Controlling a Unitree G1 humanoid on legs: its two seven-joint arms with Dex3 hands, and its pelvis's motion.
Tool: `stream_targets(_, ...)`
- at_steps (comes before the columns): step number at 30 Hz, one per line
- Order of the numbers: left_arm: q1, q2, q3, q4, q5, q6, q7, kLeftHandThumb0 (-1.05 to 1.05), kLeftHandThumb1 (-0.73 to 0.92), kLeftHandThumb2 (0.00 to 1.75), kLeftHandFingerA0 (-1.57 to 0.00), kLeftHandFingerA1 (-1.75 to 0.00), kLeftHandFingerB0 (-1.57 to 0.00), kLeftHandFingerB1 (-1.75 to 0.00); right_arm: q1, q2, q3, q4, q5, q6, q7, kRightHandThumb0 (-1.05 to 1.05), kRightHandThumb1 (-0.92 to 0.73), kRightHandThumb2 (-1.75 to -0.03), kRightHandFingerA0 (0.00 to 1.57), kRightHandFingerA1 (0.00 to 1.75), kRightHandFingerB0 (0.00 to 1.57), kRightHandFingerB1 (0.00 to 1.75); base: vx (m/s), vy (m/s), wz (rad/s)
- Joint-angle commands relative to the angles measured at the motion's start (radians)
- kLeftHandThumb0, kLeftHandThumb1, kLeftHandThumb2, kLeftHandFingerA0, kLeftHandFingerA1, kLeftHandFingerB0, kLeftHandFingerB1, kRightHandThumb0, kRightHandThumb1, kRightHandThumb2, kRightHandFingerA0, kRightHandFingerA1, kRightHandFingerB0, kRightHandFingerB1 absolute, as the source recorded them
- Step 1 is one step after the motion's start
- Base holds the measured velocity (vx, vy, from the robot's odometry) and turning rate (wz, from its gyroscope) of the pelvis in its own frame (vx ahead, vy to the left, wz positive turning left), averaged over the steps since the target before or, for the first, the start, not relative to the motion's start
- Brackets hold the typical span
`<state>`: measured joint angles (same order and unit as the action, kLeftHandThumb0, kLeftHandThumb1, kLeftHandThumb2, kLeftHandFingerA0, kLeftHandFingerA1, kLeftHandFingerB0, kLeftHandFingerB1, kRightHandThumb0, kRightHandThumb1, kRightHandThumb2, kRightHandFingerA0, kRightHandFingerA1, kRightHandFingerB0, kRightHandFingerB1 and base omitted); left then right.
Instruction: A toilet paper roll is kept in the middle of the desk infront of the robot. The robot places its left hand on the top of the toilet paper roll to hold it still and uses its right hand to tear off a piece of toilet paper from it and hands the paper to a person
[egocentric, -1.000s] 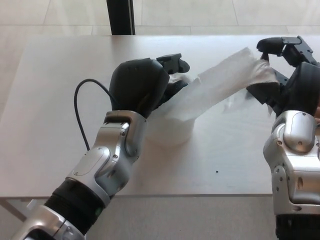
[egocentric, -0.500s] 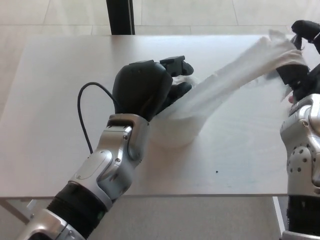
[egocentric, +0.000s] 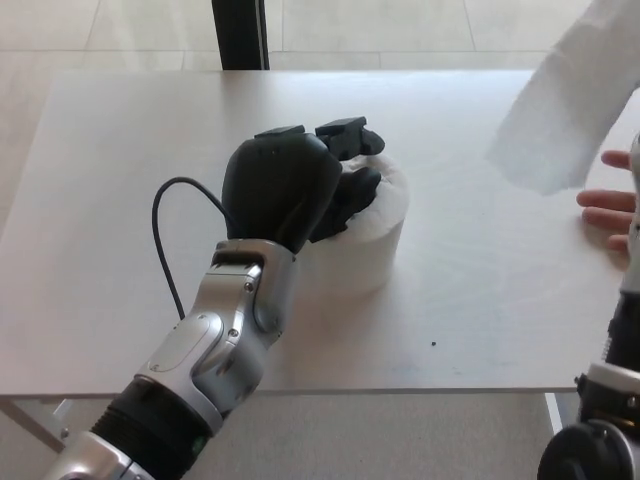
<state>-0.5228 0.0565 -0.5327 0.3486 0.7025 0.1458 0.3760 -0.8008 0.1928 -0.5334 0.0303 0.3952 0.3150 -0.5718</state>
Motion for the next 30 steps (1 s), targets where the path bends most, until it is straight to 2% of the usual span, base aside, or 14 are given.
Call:
stream_targets(1, 0.195, 0.071, -0.059, 0.072, 0.021, -0.017, -0.057, -0.51, 0.83, 0.65, -0.75, -0.67, -0.67, -0.56, -0.385, -0.111, -0.327, -0.005, 0.442, -0.047, -0.432, -0.52, -0.92, -0.80, 1.10, 1.75, 0.82, 1.75, 0.00, 0.000, 0.00)
stream_targets(5, 0.200, 0.074, -0.066, 0.073, 0.021, -0.020, -0.056, -0.51, 0.82, 0.64, -0.75, -0.68, -0.67, -0.56, -0.424, -0.198, -0.377, 0.041, 0.398, 0.010, -0.440, -0.69, -0.92, -0.81, 1.08, 1.75, 0.56, 1.75, 0.00, 0.000, 0.00)
stream_targets(6, 0.201, 0.078, -0.069, 0.072, 0.028, -0.018, -0.048, -0.51, 0.82, 0.64, -0.76, -0.70, -0.68, -0.56, -0.392, -0.215, -0.354, 0.045, 0.341, 0.029, -0.373, -0.59, -0.92, -0.75, 1.14, 1.75, 0.80, 1.75, 0.00, 0.000, 0.00)
stream_targets(7, 0.200, 0.080, -0.070, 0.071, 0.031, -0.017, -0.045, -0.51, 0.82, 0.64, -0.76, -0.70, -0.68, -0.56, -0.379, -0.222, -0.347, 0.047, 0.321, 0.037, -0.346, -0.59, -0.92, -0.75, 1.14, 1.75, 0.80, 1.75, 0.00, 0.000, 0.00)
stream_targets(8, 0.198, 0.082, -0.071, 0.067, 0.031, -0.013, -0.053, -0.52, 0.83, 0.65, -0.75, -0.71, -0.67, -0.57, -0.350, -0.231, -0.336, 0.052, 0.290, 0.036, -0.303, -0.32, -0.80, -1.01, 1.09, 1.75, 0.85, 1.75, 0.00, 0.000, 0.00)
stream_targets(9, 0.199, 0.085, -0.072, 0.062, 0.030, -0.010, -0.061, -0.52, 0.83, 0.65, -0.75, -0.71, -0.67, -0.57, -0.312, -0.241, -0.319, 0.057, 0.252, 0.033, -0.249, -0.32, -0.80, -1.01, 1.09, 1.75, 0.85, 1.75, 0.00, 0.000, 0.00)
stream_targets(12, 0.202, 0.087, -0.074, 0.057, 0.031, -0.009, -0.060, -0.51, 0.82, 0.64, -0.75, -0.68, -0.67, -0.57, -0.145, -0.286, -0.221, 0.061, 0.135, 0.052, -0.061, -0.18, -0.38, -1.39, 1.06, 1.75, 0.76, 1.68, 0.00, 0.000, 0.00)
stream_targets(15, 0.213, 0.091, -0.072, 0.041, 0.026, -0.009, -0.070, -0.51, 0.83, 0.65, -0.73, -0.67, -0.66, -0.56, 0.047, -0.410, -0.024, 0.143, -0.069, -0.019, 0.115, -0.15, -0.39, -1.42, 1.03, 1.75, 0.68, 1.70, 0.00, 0.000, 0.00)
stream_targets(16, 0.216, 0.095, -0.071, 0.039, 0.027, -0.013, -0.064, -0.51, 0.82, 0.65, -0.75, -0.68, -0.67, -0.57, 0.089, -0.447, 0.026, 0.177, -0.124, -0.074, 0.146, -0.14, -0.45, -1.31, 1.03, 1.75, 0.82, 1.53, 0.00, 0.000, 0.00)
stream_targets(22, 0.219, 0.116, -0.056, 0.034, 0.017, -0.011, -0.071, -0.52, 0.83, 0.65, -0.74, -0.67, -0.66, -0.57, 0.283, -0.735, 0.385, 0.477, -0.560, -0.428, 0.150, -0.19, -0.58, -0.99, 0.94, 1.68, 0.83, 1.38, 0.00, 0.000, 0.00)
stream_targets(26, 0.214, 0.117, -0.050, 0.031, 0.006, -0.014, -0.081, -0.50, 0.82, 0.64, -0.74, -0.67, -0.67, -0.57, 0.304, -0.828, 0.528, 0.542, -0.690, -0.435, 0.087, -0.17, -0.62, -0.89, 0.90, 1.71, 0.76, 1.37, 0.00, 0.000, 0.00)
stream_targets(27, 0.214, 0.116, -0.051, 0.031, 0.005, -0.015, -0.082, -0.51, 0.83, 0.65, -0.74, -0.67, -0.67, -0.57, 0.307, -0.840, 0.566, 0.535, -0.704, -0.366, 0.102, -0.17, -0.63, -0.87, 0.84, 1.73, 0.70, 1.45, 0.00, 0.000, 0.00)
stream_targets(28, 0.213, 0.114, -0.050, 0.030, 0.003, -0.018, -0.080, -0.51, 0.82, 0.65, -0.74, -0.68, -0.67, -0.57, 0.309, -0.849, 0.591, 0.533, -0.714, -0.342, 0.108, -0.05, -0.64, -0.78, 0.94, 1.68, 0.66, 1.41, 0.00, 0.000, 0.00)
stream_targets(30, 0.213, 0.110, -0.051, 0.038, 0.004, -0.024, -0.069, -0.52, 0.83, 0.65, -0.74, -0.69, -0.67, -0.58, 0.304, -0.852, 0.636, 0.565, -0.735, -0.341, 0.089, -0.10, -0.64, -0.69, 0.82, 1.75, 0.70, 1.51, 0.00, 0.000, 0.00)
